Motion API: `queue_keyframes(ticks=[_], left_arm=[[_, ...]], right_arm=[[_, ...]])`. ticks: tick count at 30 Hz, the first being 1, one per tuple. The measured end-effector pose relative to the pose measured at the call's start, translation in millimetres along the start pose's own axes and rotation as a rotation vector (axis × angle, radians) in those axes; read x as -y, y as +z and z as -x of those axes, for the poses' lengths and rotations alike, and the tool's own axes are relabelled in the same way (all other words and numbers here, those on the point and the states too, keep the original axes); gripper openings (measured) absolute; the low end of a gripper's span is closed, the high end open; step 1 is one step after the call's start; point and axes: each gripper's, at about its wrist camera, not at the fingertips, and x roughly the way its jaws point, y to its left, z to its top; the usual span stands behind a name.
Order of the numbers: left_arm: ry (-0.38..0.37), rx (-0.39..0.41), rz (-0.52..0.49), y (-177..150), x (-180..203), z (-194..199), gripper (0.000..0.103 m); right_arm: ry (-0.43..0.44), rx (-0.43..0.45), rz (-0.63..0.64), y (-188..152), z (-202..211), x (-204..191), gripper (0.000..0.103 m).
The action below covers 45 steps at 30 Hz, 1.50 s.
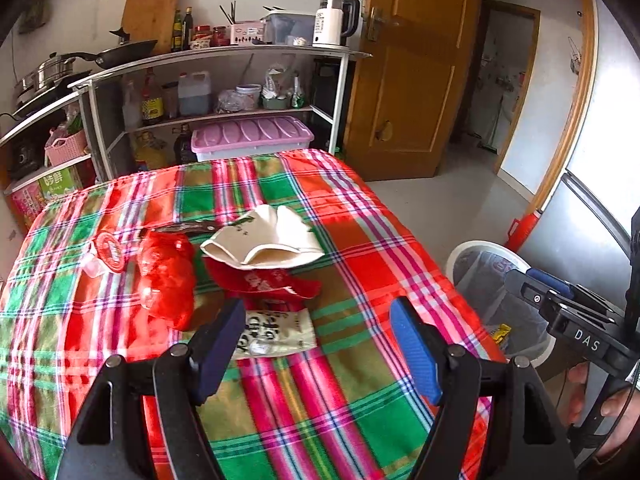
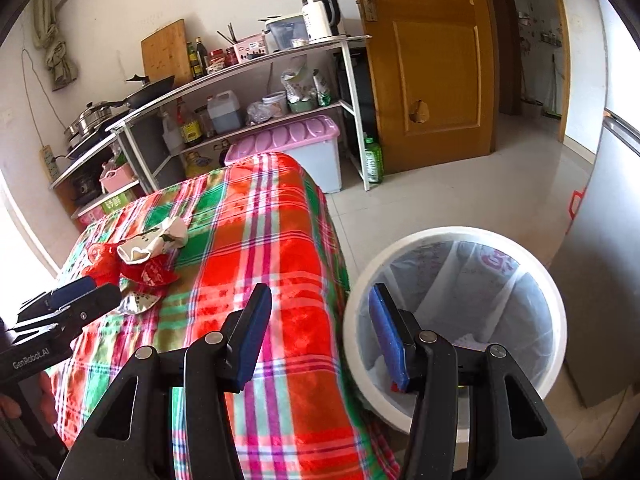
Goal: Collect trash
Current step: 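Move both tools back over the table toward the remaining bags, then grasp the white paper bag with the right tool while the left grasps the red plastic bag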
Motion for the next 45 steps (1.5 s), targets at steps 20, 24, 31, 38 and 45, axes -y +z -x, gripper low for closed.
queue_keyframes(ticks=[20,24,31,38,45], left_arm=[[0.100,-0.034,0.165,18,-118,-21,0.082],[0.106,-0.059,0.173,20,-126,-32,0.082],[0.089,-0.097,0.161,20,-127,-48,0.082],[0.082,-0.111,0.171,18,-127,-59,0.082],[0.056,-0.106,0.182,18,-128,-61,0.073]], right_arm=[[0.254,-0.127,0.086,46,-96,-118,0.052],[0.307,-0.181,0.106,52,-116,-134,0.054],[0.307,-0.251,0.122,55,-151,-155,0.054],[0.271,-0.275,0.139,52,-162,-160,0.054],[0.268,-0.262,0.149,53,-160,-163,0.030]])
